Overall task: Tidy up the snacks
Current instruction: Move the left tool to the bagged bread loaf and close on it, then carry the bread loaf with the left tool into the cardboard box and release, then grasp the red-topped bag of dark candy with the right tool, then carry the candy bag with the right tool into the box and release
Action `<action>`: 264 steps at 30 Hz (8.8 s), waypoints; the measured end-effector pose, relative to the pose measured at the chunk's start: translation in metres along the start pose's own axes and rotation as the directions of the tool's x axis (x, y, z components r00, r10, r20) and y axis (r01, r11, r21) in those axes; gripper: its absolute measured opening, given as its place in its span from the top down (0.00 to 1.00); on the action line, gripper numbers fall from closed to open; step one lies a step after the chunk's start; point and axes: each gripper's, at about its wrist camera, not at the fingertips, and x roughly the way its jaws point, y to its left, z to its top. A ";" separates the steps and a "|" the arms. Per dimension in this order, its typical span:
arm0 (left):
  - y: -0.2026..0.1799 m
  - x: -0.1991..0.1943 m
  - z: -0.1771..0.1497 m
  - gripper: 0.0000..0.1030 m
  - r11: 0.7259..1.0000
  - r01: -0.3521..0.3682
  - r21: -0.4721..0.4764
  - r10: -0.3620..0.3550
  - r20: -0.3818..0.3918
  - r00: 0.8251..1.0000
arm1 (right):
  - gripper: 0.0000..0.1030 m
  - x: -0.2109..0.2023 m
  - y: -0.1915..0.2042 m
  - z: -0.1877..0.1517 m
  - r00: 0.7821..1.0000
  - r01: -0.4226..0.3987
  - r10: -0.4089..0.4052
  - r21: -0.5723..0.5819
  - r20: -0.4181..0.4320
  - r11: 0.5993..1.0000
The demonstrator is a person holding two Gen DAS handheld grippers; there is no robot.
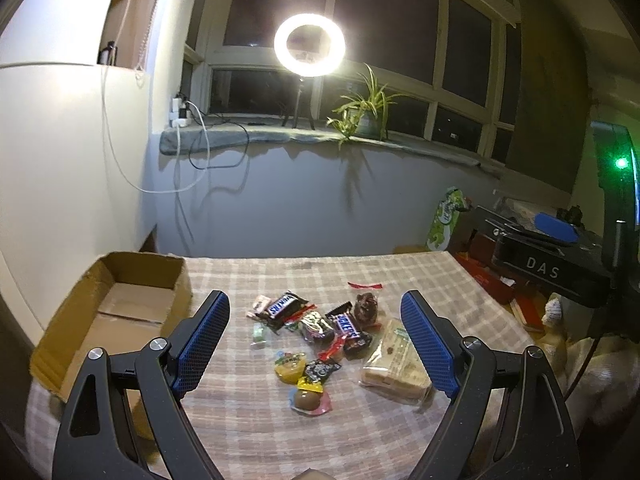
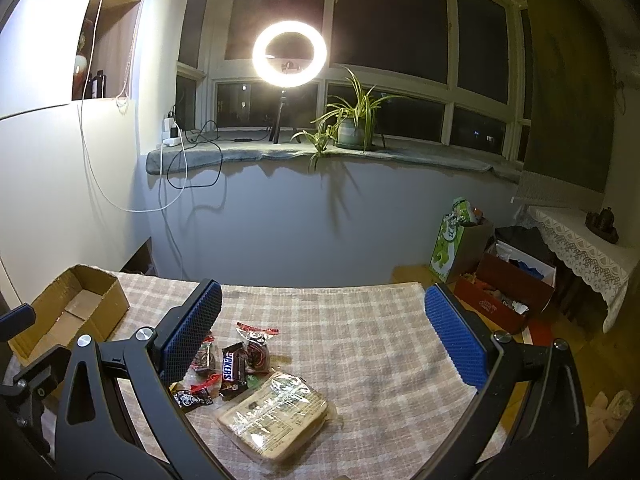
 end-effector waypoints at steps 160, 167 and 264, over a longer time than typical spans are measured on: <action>0.090 0.060 -0.050 0.41 0.987 0.024 -0.159 -0.070 -0.292 0.954 | 0.07 0.125 0.088 -0.053 0.824 -0.400 0.339 -0.042 -0.455 0.915; 0.052 0.084 -0.072 0.41 0.986 0.101 -0.131 -0.143 -0.370 0.918 | 0.07 0.146 0.051 -0.070 0.831 -0.325 0.268 -0.035 -0.487 0.945; 0.208 0.012 -0.050 0.67 0.942 -0.237 -0.238 0.188 -0.211 0.959 | 0.67 0.142 0.289 -0.019 0.669 -0.694 0.566 -0.131 -0.481 0.708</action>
